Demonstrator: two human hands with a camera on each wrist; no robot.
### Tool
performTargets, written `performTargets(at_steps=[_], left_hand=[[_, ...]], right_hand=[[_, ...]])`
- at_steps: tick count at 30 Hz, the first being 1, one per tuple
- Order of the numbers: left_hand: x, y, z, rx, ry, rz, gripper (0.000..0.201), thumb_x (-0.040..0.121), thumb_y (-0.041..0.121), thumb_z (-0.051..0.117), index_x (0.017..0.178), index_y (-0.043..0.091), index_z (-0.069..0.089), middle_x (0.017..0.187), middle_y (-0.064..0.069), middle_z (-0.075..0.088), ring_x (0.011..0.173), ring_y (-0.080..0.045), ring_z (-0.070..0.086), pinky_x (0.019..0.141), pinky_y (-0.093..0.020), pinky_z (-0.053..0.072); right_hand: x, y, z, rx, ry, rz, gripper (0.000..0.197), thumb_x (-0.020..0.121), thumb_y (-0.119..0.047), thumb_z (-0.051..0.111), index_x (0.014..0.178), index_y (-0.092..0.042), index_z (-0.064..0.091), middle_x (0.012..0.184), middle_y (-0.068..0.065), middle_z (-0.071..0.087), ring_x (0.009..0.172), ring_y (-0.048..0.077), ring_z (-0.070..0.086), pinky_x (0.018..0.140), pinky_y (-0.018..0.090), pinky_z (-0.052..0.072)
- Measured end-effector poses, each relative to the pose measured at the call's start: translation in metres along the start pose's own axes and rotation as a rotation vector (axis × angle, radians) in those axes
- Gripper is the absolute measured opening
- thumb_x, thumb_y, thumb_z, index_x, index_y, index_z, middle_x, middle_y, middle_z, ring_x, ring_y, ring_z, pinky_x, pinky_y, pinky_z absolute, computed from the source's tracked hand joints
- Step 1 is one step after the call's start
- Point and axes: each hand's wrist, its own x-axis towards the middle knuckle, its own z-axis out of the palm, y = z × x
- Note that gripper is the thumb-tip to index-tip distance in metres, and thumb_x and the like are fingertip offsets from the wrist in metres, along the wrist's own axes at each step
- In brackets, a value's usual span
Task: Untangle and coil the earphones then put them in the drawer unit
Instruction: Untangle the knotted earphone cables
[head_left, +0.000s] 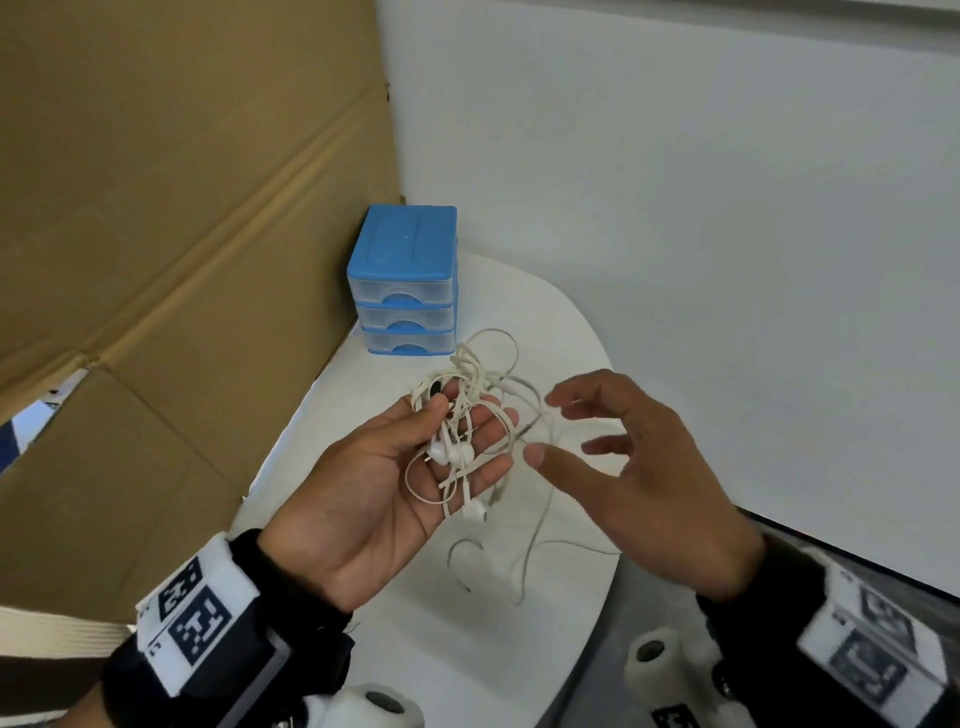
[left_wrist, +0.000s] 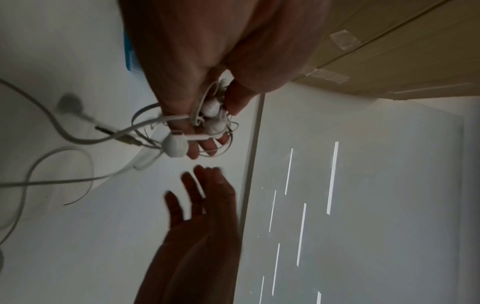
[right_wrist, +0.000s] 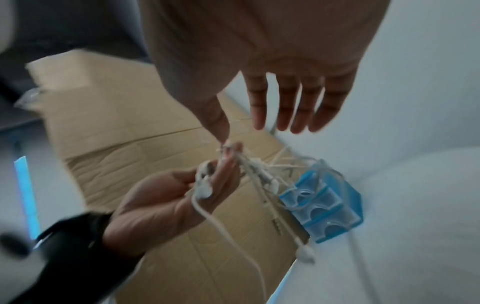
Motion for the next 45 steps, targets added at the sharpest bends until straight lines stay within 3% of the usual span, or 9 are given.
performTargets(at_steps=[8, 12, 16, 19, 24, 28, 34, 41, 45], left_hand=[[-0.008, -0.014, 0.003, 0.109, -0.123, 0.059, 0.031, 0.084, 0.012, 0.054, 0.114, 0.006, 0.062, 0.11, -0.022, 0.07, 0.098, -0.031, 0.07, 0.075, -0.032, 0.059], [-0.006, -0.011, -0.001, 0.221, -0.16, 0.154, 0.031, 0.086, 0.008, 0.056, 0.117, 0.007, 0.061, 0.111, -0.018, 0.071, 0.096, -0.026, 0.072, 0.08, -0.03, 0.059], [-0.004, -0.005, -0.007, 0.282, -0.217, 0.188, 0.039, 0.085, 0.003, 0.055, 0.124, 0.004, 0.057, 0.12, -0.021, 0.068, 0.11, -0.03, 0.067, 0.097, -0.043, 0.051], [-0.003, -0.006, -0.009, 0.322, -0.229, 0.208, 0.043, 0.083, -0.001, 0.056, 0.125, 0.004, 0.057, 0.119, -0.021, 0.068, 0.109, -0.028, 0.067, 0.095, -0.041, 0.054], [-0.003, -0.007, -0.009, 0.424, -0.221, 0.251, 0.044, 0.077, -0.002, 0.062, 0.12, 0.008, 0.061, 0.114, -0.018, 0.071, 0.107, -0.032, 0.068, 0.089, -0.036, 0.056], [-0.008, -0.007, -0.006, 0.561, -0.236, 0.29, 0.046, 0.076, -0.005, 0.069, 0.118, 0.014, 0.061, 0.107, -0.013, 0.074, 0.103, -0.027, 0.071, 0.084, -0.031, 0.058], [-0.014, -0.012, 0.0, 0.657, -0.244, 0.34, 0.051, 0.071, -0.006, 0.07, 0.117, 0.014, 0.061, 0.102, -0.01, 0.076, 0.092, -0.026, 0.074, 0.074, -0.024, 0.057], [-0.019, -0.012, 0.001, 0.704, -0.303, 0.318, 0.059, 0.076, 0.005, 0.079, 0.128, 0.027, 0.059, 0.114, -0.005, 0.073, 0.096, -0.025, 0.072, 0.079, -0.025, 0.056], [-0.016, -0.009, -0.002, 0.686, -0.29, 0.262, 0.053, 0.073, 0.023, 0.061, 0.125, 0.034, 0.064, 0.122, 0.006, 0.07, 0.111, -0.016, 0.067, 0.095, -0.028, 0.049]], right_hand=[[-0.023, -0.006, 0.028, -0.051, -0.023, -0.242, 0.011, 0.074, -0.035, 0.08, 0.077, -0.028, 0.072, 0.078, -0.019, 0.066, 0.071, 0.007, 0.059, 0.064, 0.007, 0.038], [-0.011, -0.007, 0.009, 0.161, -0.156, -0.039, 0.005, 0.082, -0.019, 0.076, 0.078, -0.02, 0.078, 0.081, -0.012, 0.075, 0.069, 0.004, 0.063, 0.069, 0.02, 0.047], [-0.003, -0.016, -0.004, 0.328, -0.203, -0.027, 0.011, 0.082, -0.021, 0.07, 0.078, -0.013, 0.076, 0.074, 0.005, 0.075, 0.065, 0.027, 0.061, 0.065, 0.041, 0.05], [-0.002, -0.019, -0.007, 0.353, -0.118, -0.009, 0.02, 0.075, -0.026, 0.069, 0.077, -0.008, 0.074, 0.059, 0.004, 0.065, 0.051, 0.017, 0.055, 0.052, 0.025, 0.045], [-0.008, -0.031, -0.008, 0.265, 0.016, -0.122, 0.014, 0.079, -0.026, 0.071, 0.075, -0.015, 0.078, 0.057, 0.018, 0.059, 0.044, 0.012, 0.033, 0.043, 0.023, 0.029], [-0.013, -0.038, -0.008, 0.263, 0.048, -0.182, 0.009, 0.082, -0.015, 0.072, 0.075, -0.013, 0.078, 0.05, -0.002, 0.063, 0.032, 0.002, 0.037, 0.041, 0.007, 0.027], [-0.012, -0.036, -0.01, 0.057, 0.172, -0.379, 0.008, 0.085, -0.015, 0.072, 0.08, -0.02, 0.077, 0.057, -0.02, 0.053, 0.052, 0.003, 0.051, 0.055, 0.005, 0.033], [-0.012, -0.026, -0.006, 0.042, -0.027, -0.195, 0.015, 0.083, -0.011, 0.074, 0.076, -0.023, 0.079, 0.061, -0.008, 0.063, 0.054, 0.008, 0.053, 0.054, 0.013, 0.038], [-0.009, -0.022, -0.004, 0.184, -0.005, -0.124, 0.017, 0.083, -0.01, 0.073, 0.076, -0.023, 0.08, 0.066, 0.004, 0.069, 0.053, 0.015, 0.055, 0.051, 0.022, 0.041]])
